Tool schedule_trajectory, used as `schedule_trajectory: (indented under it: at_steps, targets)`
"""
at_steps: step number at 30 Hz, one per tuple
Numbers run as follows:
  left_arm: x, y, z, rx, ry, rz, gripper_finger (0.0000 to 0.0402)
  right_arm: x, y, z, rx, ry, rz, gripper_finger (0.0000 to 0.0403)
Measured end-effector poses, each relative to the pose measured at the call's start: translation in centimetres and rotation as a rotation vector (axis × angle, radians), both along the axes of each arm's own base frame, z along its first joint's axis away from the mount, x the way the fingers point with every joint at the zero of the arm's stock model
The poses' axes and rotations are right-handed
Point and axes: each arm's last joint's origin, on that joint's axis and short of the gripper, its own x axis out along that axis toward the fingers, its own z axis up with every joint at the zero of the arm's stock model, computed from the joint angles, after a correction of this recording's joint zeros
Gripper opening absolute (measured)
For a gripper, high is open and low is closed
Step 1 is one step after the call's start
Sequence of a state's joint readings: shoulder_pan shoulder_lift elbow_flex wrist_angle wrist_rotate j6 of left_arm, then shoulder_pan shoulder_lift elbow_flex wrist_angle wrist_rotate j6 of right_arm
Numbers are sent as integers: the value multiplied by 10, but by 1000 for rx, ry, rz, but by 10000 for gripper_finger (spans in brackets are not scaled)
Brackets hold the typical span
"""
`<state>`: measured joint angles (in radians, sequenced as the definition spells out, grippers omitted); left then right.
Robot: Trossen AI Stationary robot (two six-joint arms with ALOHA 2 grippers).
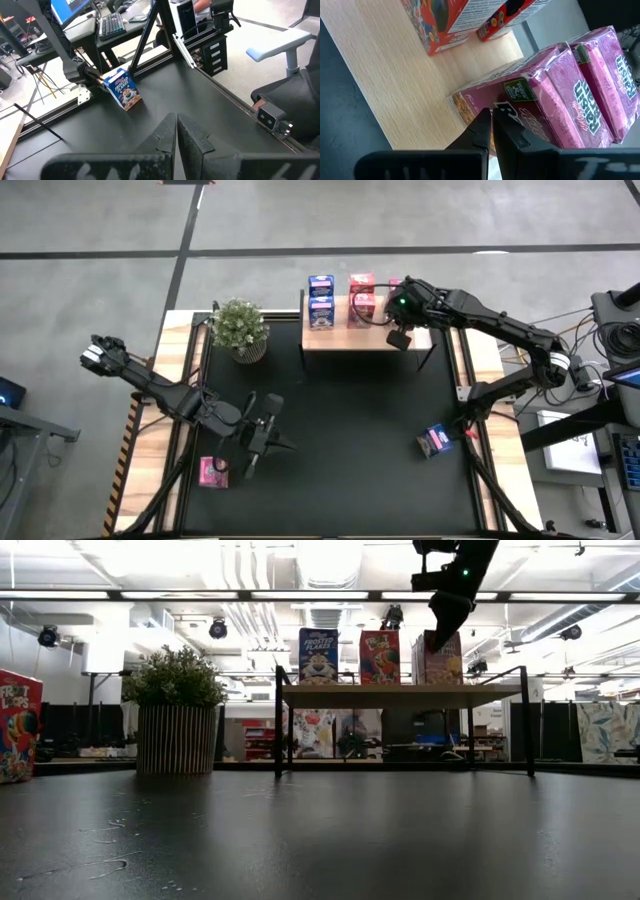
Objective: Stack cereal on shelf
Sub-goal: Put the right purple cereal box on the shelf and align it with the other purple cereal box on the shelf, then put the right purple cereal box on the shelf
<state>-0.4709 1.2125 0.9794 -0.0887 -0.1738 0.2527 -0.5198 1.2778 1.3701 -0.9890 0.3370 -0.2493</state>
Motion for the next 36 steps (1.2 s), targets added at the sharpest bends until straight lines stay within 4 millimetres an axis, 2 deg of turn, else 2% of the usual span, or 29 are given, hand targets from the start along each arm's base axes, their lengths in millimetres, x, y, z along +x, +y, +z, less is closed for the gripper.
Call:
schedule_trajectory:
  at_steps: [28,32,36]
  targets:
    - [0,0,0,-3,2,1,0,1,0,1,15,-50,-54,9]
    - [0,0,8,-53,0,24,0,1,12,7,6,-86,-16,9]
    - [-1,5,21,-76,29,189,0,3,32,21,-32,-190,53,9]
